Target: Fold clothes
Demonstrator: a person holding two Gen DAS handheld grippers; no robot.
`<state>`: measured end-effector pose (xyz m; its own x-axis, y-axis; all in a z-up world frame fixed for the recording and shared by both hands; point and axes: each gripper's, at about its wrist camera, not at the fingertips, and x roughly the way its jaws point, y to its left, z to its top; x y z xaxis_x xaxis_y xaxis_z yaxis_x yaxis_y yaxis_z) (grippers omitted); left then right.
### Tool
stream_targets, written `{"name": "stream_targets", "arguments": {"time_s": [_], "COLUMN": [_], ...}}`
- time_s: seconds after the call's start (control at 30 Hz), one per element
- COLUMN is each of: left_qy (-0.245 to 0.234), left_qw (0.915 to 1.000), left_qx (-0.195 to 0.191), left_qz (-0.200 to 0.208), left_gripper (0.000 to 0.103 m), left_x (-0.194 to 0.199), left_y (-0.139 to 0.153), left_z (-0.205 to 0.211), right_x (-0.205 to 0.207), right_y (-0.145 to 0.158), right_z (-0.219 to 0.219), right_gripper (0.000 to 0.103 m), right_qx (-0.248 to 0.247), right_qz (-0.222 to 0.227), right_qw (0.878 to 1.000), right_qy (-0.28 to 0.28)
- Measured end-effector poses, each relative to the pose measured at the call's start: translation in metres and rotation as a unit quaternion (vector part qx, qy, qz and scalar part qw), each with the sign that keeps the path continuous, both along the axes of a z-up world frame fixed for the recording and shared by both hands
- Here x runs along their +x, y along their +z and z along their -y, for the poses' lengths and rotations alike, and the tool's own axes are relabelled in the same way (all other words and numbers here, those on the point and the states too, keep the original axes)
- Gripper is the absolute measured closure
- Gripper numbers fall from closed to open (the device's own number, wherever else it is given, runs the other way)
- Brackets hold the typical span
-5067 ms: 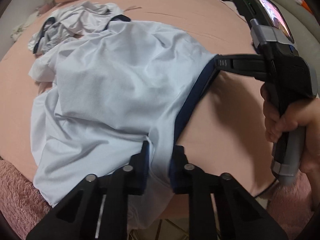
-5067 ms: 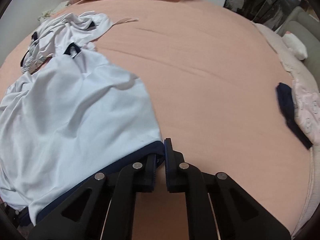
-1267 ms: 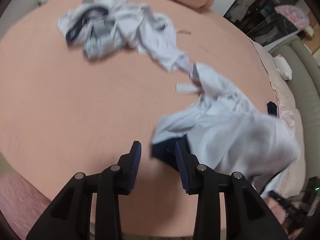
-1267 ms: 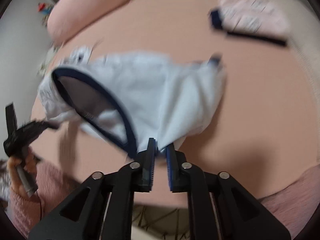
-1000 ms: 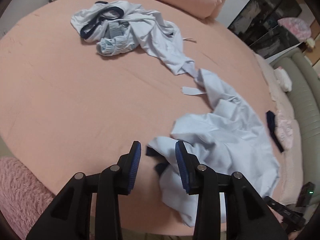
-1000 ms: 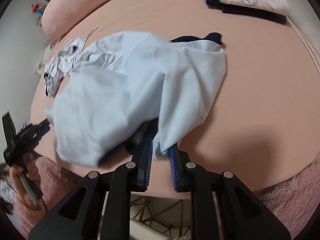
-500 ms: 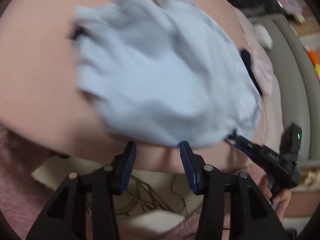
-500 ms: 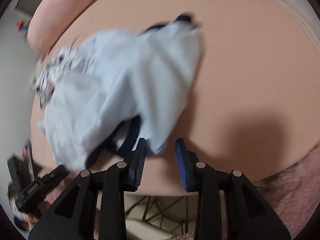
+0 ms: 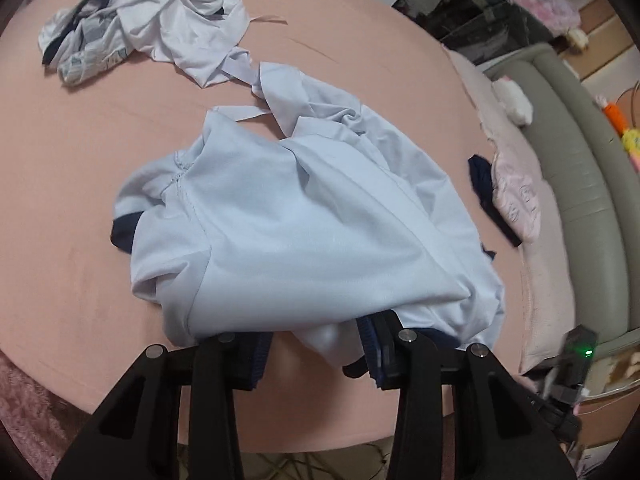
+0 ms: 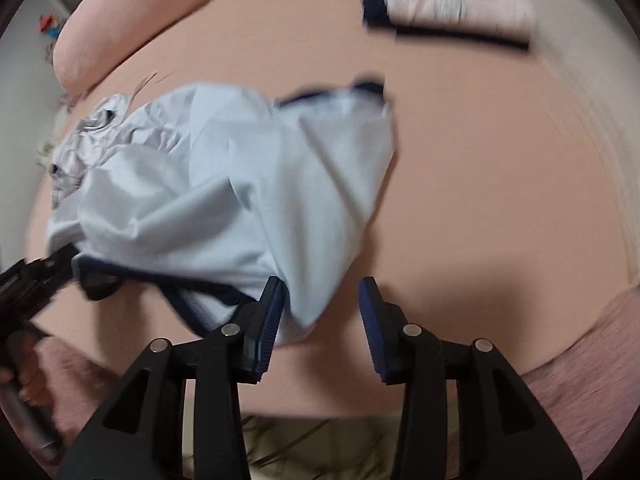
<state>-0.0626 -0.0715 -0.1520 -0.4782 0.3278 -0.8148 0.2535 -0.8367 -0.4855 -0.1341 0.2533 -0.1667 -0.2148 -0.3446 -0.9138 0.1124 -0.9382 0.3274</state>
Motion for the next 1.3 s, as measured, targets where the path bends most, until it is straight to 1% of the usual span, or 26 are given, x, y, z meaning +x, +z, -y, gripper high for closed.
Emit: {"name": "stream_targets", "arguments": {"time_s": [0.07, 0.1, 0.17, 0.2, 0.27, 0.3, 0.33, 0.37, 0.4, 0.43, 0.5, 0.53, 0.6, 0.67, 0.77, 0.83, 0.87, 0.93, 0.97, 1.0, 1.03, 1.07, 1.17, 1.2, 1.27, 1.3], "left_qy": [0.008, 0.011, 0.019, 0.019, 0.011, 0.009, 0.012, 0.018, 0.024, 0.028, 0.024, 0.002, -0.028, -0.035, -0.002, 0.026, 0.036, 0.05, 0.057, 0.064, 0.067, 0.066, 0.072, 0.072, 0.069, 0.066], "left_qw": [0.9999, 0.9997, 0.9985, 0.9975, 0.9976, 0.998, 0.998, 0.9977, 0.9973, 0.9972, 0.9975, 0.9971, 0.9963, 0.9947, 0.9918, 0.9888, 0.9886, 0.9904, 0.9911, 0.9917, 0.9925, 0.9934, 0.9945, 0.9947, 0.9951, 0.9961], "left_qx": [0.013, 0.02, 0.047, 0.061, 0.063, 0.059, 0.059, 0.064, 0.069, 0.069, 0.062, 0.064, 0.037, 0.01, 0.025, 0.037, 0.038, 0.035, 0.033, 0.031, 0.035, 0.045, 0.047, 0.054, 0.067, 0.059], "left_qz": [-0.006, -0.001, 0.023, 0.029, 0.027, 0.023, 0.018, 0.014, 0.008, -0.001, -0.024, -0.042, -0.072, -0.096, -0.125, -0.142, -0.141, -0.124, -0.115, -0.107, -0.096, -0.083, -0.06, -0.05, -0.022, -0.012], "left_gripper": [0.06, 0.059, 0.059, 0.059, 0.063, 0.067, 0.071, 0.077, 0.084, 0.085, 0.087, 0.087, 0.087, 0.089, 0.09, 0.091, 0.092, 0.093, 0.093, 0.093, 0.093, 0.093, 0.092, 0.09, 0.084, 0.084], "left_x": [0.007, 0.009, 0.011, 0.012, 0.013, 0.013, 0.012, 0.012, 0.011, 0.01, 0.006, 0.001, -0.007, -0.014, -0.017, -0.003, 0.004, 0.015, 0.02, 0.026, 0.03, 0.032, 0.039, 0.04, 0.039, 0.038], "left_y": [-0.007, -0.014, -0.034, -0.042, -0.051, -0.052, -0.051, -0.05, -0.047, -0.041, -0.023, -0.01, 0.015, 0.037, 0.061, 0.072, 0.07, 0.058, 0.051, 0.045, 0.035, 0.022, -0.003, -0.011, -0.024, -0.028], "left_z": [0.002, 0.003, -0.002, -0.005, -0.016, -0.02, -0.019, -0.017, -0.014, -0.011, -0.008, -0.01, -0.016, -0.018, -0.002, 0.025, 0.034, 0.042, 0.046, 0.05, 0.052, 0.053, 0.052, 0.053, 0.054, 0.054], "right_x": [0.0, -0.003, -0.009, -0.013, -0.021, -0.026, -0.029, -0.031, -0.032, -0.033, -0.032, -0.029, -0.027, -0.03, -0.03, -0.026, -0.022, -0.01, -0.005, -0.001, 0.002, 0.006, 0.007, 0.007, 0.007, 0.006], "right_y": [-0.009, -0.011, -0.015, -0.018, -0.024, -0.027, -0.026, -0.024, -0.022, -0.022, -0.02, -0.015, 0.009, 0.028, 0.059, 0.076, 0.083, 0.083, 0.082, 0.07, 0.056, 0.042, 0.016, 0.007, 0.003, 0.002], "right_z": [0.0, -0.002, -0.008, -0.011, -0.015, -0.009, -0.001, 0.008, 0.014, 0.019, 0.022, 0.022, 0.028, 0.043, 0.048, 0.047, 0.042, 0.033, 0.028, 0.025, 0.023, 0.021, 0.009, 0.005, 0.009, 0.011], "right_gripper": [0.061, 0.06, 0.059, 0.058, 0.055, 0.055, 0.055, 0.061, 0.071, 0.093, 0.095, 0.095, 0.095, 0.095, 0.095, 0.095, 0.095, 0.089, 0.072, 0.064, 0.06, 0.059, 0.059, 0.059, 0.059, 0.059], "right_qx": [-0.041, -0.041, -0.036, -0.045, -0.067, -0.065, -0.05, -0.037, -0.044, -0.065, -0.089, -0.082, -0.031, -0.027, -0.076, -0.111, -0.126, -0.131, -0.133, -0.109, -0.082, -0.054, -0.086, -0.098, -0.092, -0.088], "right_qz": [0.02, 0.016, 0.003, 0.002, 0.0, 0.001, -0.004, -0.013, -0.016, -0.009, -0.001, -0.013, -0.075, -0.103, -0.118, -0.122, -0.118, -0.08, -0.061, -0.047, -0.035, -0.023, 0.016, 0.029, 0.03, 0.03], "right_qw": [0.999, 0.999, 0.998, 0.996, 0.989, 0.989, 0.992, 0.996, 0.997, 0.997, 0.996, 0.996, 0.996, 0.994, 0.99, 0.986, 0.984, 0.982, 0.979, 0.983, 0.987, 0.989, 0.993, 0.993, 0.994, 0.995], "right_qy": [0.0, -0.016, -0.052, -0.078, -0.132, -0.13, -0.114, -0.086, -0.061, -0.04, -0.026, -0.024, -0.023, 0.003, 0.015, 0.023, 0.038, 0.105, 0.139, 0.141, 0.137, 0.134, 0.076, 0.056, 0.048, 0.045]}}
